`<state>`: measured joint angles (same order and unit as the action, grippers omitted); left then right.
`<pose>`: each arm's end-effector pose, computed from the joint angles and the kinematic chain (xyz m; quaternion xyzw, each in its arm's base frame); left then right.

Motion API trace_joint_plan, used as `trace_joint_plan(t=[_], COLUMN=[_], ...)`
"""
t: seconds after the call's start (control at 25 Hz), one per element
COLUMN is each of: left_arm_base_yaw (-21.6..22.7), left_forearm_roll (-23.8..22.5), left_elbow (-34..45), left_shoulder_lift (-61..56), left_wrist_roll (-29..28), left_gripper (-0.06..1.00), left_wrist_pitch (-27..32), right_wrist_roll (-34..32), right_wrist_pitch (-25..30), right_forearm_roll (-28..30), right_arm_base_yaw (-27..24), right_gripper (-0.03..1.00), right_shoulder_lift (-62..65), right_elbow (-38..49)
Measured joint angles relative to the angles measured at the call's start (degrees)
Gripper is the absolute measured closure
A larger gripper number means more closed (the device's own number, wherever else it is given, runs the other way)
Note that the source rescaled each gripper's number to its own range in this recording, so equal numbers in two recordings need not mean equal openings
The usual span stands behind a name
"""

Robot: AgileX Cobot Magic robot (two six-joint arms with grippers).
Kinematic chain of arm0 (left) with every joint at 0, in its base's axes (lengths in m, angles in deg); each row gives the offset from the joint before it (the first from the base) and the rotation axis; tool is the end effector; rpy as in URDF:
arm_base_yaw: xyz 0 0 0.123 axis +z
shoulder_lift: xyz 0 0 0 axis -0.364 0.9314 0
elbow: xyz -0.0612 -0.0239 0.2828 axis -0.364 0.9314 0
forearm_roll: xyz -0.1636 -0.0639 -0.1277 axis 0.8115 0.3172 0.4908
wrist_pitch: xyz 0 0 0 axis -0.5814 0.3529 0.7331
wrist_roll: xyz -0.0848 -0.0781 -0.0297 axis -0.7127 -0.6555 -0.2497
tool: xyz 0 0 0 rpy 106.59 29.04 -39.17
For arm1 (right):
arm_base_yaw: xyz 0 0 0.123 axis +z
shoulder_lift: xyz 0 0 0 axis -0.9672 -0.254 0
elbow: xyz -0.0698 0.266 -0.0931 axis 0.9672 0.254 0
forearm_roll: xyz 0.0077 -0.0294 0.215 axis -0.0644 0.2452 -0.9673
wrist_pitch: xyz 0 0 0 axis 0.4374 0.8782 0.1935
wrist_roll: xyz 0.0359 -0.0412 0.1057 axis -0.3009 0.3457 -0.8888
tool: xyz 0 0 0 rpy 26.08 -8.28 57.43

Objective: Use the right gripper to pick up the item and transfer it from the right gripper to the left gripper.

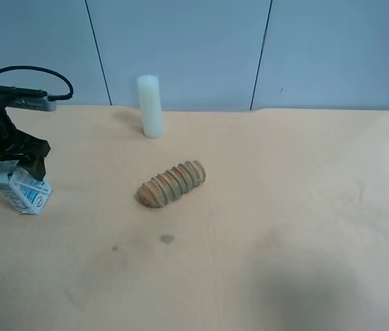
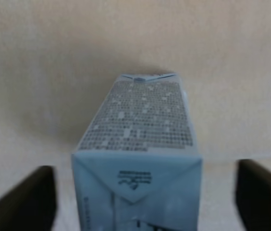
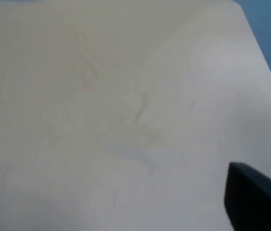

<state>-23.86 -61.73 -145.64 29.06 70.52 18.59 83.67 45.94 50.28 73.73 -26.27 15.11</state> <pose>0.2990 -0.0068 0.1862 0.0438 0.9924 0.0267 0.1115 -0.0174 -0.0005 0.2475 0.0093 0.8546 -0.0131 0.5190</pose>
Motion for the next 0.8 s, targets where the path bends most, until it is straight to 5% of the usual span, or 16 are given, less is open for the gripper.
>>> trace_joint_plan(t=[0.4, 0.8], left_arm_base_yaw=[0.0, 0.0], left_forearm_roll=[-0.4, -2.3], left_elbow=[-7.0, -8.6], left_shoulder_lift=[-3.5, -15.1], left_wrist_roll=[0.0, 0.4], left_gripper=[-0.05, -0.06], left_wrist_pitch=[15.6, 23.3], right_wrist_roll=[0.0, 0.0], right_wrist_pitch=[0.0, 0.0], right_forearm_roll=[0.0, 0.0], right_arm_base_yaw=[0.0, 0.0], right_gripper=[0.12, 0.12], right_shoulder_lift=[0.0, 0.0], right_elbow=[0.0, 0.0])
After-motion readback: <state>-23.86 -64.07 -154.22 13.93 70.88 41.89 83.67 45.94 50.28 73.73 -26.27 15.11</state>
